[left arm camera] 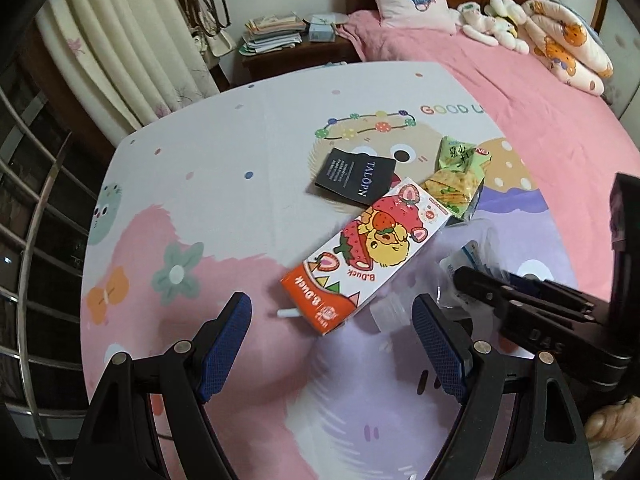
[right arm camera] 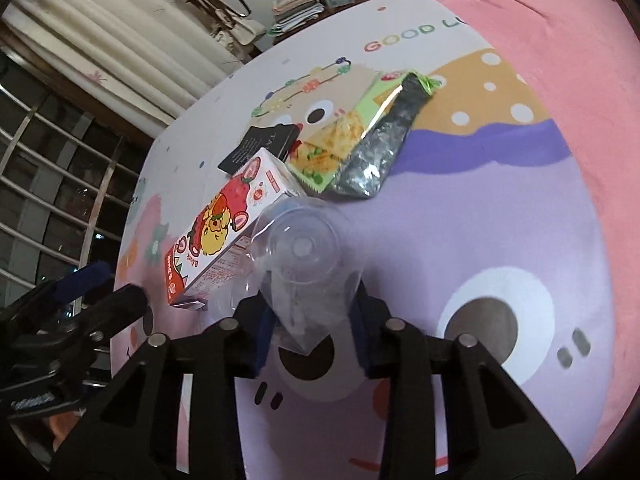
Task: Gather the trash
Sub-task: 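Grasp the B.Duck drink carton with left gripper while right gripper grasps the clear plastic cup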
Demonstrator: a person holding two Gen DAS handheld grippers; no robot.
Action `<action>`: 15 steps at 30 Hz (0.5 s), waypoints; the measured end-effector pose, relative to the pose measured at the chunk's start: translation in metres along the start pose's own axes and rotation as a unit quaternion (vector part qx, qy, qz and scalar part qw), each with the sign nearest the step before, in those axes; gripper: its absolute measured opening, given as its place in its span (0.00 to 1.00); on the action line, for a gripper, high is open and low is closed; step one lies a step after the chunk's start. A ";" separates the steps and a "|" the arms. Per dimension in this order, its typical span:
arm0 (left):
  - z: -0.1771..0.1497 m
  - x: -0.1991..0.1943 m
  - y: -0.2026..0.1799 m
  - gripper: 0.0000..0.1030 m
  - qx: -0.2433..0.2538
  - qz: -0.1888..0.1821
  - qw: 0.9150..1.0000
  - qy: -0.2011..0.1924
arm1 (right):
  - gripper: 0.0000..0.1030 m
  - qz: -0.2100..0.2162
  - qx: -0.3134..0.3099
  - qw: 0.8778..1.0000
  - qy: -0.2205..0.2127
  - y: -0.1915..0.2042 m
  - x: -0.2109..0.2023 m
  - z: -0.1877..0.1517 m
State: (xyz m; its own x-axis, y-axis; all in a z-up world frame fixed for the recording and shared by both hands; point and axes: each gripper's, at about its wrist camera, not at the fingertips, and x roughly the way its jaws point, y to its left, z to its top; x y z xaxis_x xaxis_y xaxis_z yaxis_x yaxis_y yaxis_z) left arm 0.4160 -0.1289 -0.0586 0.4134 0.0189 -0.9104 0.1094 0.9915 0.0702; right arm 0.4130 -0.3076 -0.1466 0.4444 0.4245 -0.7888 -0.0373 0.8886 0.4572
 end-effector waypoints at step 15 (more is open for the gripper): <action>0.029 0.070 -0.029 0.82 0.071 -0.007 0.997 0.040 | 0.28 -0.012 -0.040 0.999 0.016 -0.024 -0.036 -0.007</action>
State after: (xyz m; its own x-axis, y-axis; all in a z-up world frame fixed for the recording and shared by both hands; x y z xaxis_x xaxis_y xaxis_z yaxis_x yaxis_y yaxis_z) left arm 0.4683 -0.1598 -0.1124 0.3376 0.0210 -0.9410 0.2434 0.9638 0.1088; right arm 0.3917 -0.3427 -0.1317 0.4179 0.4064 -0.8125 -0.0986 0.9094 0.4042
